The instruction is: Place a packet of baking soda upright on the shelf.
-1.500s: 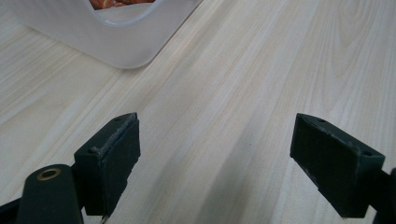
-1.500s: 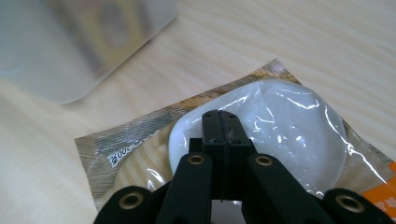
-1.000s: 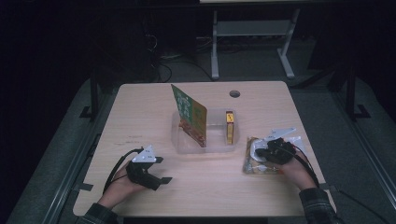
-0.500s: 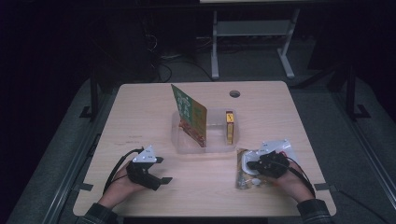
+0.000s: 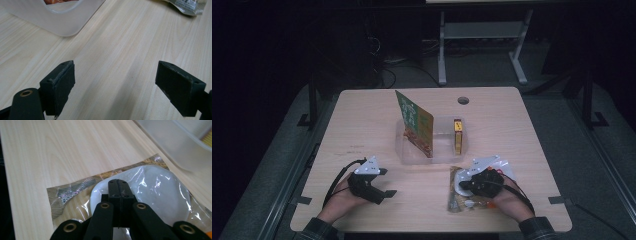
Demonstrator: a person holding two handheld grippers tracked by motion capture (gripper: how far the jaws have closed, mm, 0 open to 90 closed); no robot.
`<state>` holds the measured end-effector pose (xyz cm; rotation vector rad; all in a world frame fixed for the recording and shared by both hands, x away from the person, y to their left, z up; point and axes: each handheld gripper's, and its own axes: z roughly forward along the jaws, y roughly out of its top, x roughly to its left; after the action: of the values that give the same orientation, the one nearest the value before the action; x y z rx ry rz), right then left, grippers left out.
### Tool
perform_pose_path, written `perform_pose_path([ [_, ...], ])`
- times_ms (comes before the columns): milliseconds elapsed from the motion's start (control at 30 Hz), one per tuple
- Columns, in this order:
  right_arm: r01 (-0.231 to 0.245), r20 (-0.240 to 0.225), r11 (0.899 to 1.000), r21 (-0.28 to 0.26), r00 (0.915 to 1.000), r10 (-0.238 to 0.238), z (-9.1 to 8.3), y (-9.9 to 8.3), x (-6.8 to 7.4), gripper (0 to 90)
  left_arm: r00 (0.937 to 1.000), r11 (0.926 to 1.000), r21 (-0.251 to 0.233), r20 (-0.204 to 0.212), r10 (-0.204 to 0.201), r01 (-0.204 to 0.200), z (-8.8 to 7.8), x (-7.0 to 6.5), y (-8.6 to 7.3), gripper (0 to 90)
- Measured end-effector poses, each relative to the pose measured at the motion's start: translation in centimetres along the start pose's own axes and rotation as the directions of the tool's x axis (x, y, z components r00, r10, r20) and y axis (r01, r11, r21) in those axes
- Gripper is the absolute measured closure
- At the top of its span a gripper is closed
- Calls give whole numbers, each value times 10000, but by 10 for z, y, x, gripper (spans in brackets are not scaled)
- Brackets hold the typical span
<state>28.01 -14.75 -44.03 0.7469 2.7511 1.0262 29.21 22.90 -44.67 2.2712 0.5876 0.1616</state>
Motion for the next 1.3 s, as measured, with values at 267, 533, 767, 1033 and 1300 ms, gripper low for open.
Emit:
perform_pose_path([
  [267,792,-605,9969,-15,9950,-792,17,18,17,900,10000,10000,24,5,6,-6,0,0,0,157],
  [533,1783,-1167,9838,-173,9769,-1791,37,38,32,900,10000,10000,25,9,15,-15,0,0,0,157],
  [767,2484,-1758,9682,-307,9522,-2498,56,60,47,900,10000,10000,2,-1,39,-39,-1,0,0,157],
  [1033,2824,-2044,9578,-531,9358,-2872,67,74,58,898,9999,9999,-118,23,103,-102,-3,-1,1,161],
  [1300,1114,-1384,9875,-1116,9823,-1265,29,55,41,666,9981,9984,-314,386,489,-477,4,-9,18,159],
])
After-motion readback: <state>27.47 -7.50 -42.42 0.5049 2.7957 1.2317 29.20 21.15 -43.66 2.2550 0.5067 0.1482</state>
